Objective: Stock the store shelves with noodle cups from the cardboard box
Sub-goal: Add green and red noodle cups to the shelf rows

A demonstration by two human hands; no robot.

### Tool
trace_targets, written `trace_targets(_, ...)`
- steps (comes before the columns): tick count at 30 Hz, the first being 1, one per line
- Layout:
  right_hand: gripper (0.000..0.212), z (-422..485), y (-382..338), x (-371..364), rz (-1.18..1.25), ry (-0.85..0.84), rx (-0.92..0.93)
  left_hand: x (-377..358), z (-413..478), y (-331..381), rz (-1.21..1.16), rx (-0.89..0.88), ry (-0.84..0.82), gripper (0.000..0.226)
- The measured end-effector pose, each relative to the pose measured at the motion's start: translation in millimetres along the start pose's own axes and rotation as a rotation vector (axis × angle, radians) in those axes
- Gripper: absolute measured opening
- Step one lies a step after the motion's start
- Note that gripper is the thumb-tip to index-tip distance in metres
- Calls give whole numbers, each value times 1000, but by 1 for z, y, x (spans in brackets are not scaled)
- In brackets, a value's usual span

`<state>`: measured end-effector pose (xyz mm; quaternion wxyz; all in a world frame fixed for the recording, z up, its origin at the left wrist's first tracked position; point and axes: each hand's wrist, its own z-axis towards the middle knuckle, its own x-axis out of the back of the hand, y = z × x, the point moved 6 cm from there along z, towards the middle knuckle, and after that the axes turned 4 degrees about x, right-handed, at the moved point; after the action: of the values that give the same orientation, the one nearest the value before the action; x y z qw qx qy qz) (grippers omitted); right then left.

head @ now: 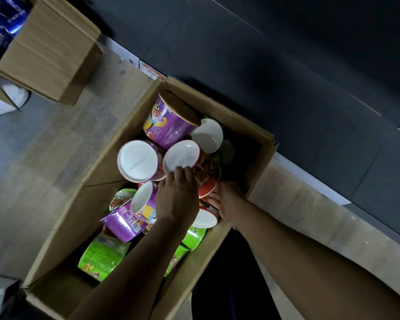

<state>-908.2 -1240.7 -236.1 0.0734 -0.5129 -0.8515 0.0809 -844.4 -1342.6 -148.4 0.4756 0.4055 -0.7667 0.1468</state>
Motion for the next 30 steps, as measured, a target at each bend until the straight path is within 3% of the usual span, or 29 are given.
trace_targets(4,33,-13,1,4,96,42,-22,12,-1,-6,-52,69,21,21)
trace_targets(10,18,-22,-16,7,17,5,205,27,-1,-13,57,93,71,17)
trace_targets(16,20,-56,-57,0,-605,60,632,46,4,-12,66,9,197,52)
trace_targets(20,25,-80,-72,-7,-801,-84,761,52,5,-7,4,-95,108,63)
trace_targets(26,28,-111,-83,-9,-926,-209,889,60,2,-8,-54,-195,16,48)
trace_targets(30,28,-139,-95,-2,-872,-241,935,82,-7,-2,-215,-208,7,36)
